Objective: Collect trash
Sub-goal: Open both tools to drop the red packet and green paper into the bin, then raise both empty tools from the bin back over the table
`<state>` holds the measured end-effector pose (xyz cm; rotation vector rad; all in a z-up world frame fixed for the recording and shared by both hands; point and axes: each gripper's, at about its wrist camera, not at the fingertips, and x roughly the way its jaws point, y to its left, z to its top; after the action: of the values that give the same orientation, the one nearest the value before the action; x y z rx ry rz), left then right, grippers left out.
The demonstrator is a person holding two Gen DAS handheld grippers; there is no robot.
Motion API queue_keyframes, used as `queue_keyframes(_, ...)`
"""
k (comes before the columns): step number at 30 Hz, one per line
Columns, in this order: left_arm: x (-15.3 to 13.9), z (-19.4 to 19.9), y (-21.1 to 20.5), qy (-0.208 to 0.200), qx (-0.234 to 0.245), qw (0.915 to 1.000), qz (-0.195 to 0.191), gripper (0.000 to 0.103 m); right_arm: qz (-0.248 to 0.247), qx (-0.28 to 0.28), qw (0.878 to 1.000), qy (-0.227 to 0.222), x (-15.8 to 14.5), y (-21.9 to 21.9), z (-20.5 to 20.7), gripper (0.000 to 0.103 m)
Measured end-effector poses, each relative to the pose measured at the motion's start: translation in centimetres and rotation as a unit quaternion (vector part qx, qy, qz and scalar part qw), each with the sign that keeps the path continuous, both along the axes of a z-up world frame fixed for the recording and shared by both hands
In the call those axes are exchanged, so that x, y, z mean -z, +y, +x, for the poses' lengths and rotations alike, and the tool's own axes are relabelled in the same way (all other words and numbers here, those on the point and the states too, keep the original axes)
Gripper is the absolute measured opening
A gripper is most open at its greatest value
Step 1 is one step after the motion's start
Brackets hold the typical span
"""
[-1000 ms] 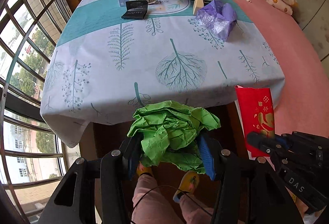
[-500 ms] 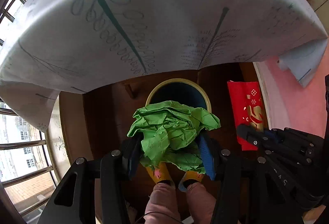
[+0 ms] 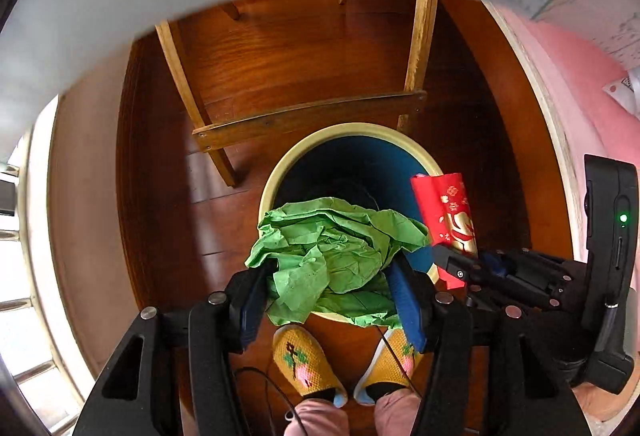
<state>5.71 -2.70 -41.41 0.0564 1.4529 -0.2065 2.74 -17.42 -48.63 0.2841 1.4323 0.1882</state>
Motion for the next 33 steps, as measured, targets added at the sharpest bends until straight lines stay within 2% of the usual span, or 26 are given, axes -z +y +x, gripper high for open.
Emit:
queue_keyframes(1,0.5,0.1,-0.2,0.004,0.003,1.0000,-0.001,0.061,0.001,0.006,1.000,0.001,0.6,0.0,-0.3,0.028)
queue_keyframes(4,1.6,0.4,0.2,0.010,0.003,0.9999,0.003,0.079,0.010,0.029,1.000,0.001,1.8,-0.8,0.0,0.047)
queue_keyframes(5,1.6,0.6,0.5,0.010,0.002,0.9999,0.002,0.085,0.014,0.036,0.999,0.001,1.8,-0.9,-0.1,0.048)
queue_keyframes(6,1.6,0.6,0.7,0.008,0.002,1.0000,0.000,0.086,0.015,0.040,0.999,0.001,1.7,-1.0,-0.1,0.048)
queue_keyframes(11,0.9,0.2,1.5,0.005,0.001,0.9999,-0.009,0.087,0.013,0.035,0.999,-0.023,-0.4,-0.9,-0.4,0.048)
queue_keyframes(16,-1.4,-0.2,1.2,-0.004,0.000,0.9999,-0.011,0.087,0.013,0.029,0.999,-0.031,-3.5,-0.8,-1.0,0.048)
queue_keyframes(24,-7.3,-0.7,-0.1,-0.032,0.023,0.9992,0.004,0.087,0.006,0.039,0.999,-0.023,-8.9,-1.1,-1.2,0.048)
queue_keyframes(33,-17.5,-0.9,-0.9,-0.055,0.041,0.9976,0.006,0.087,-0.004,0.054,0.998,-0.025,-18.4,-1.9,-2.2,0.048)
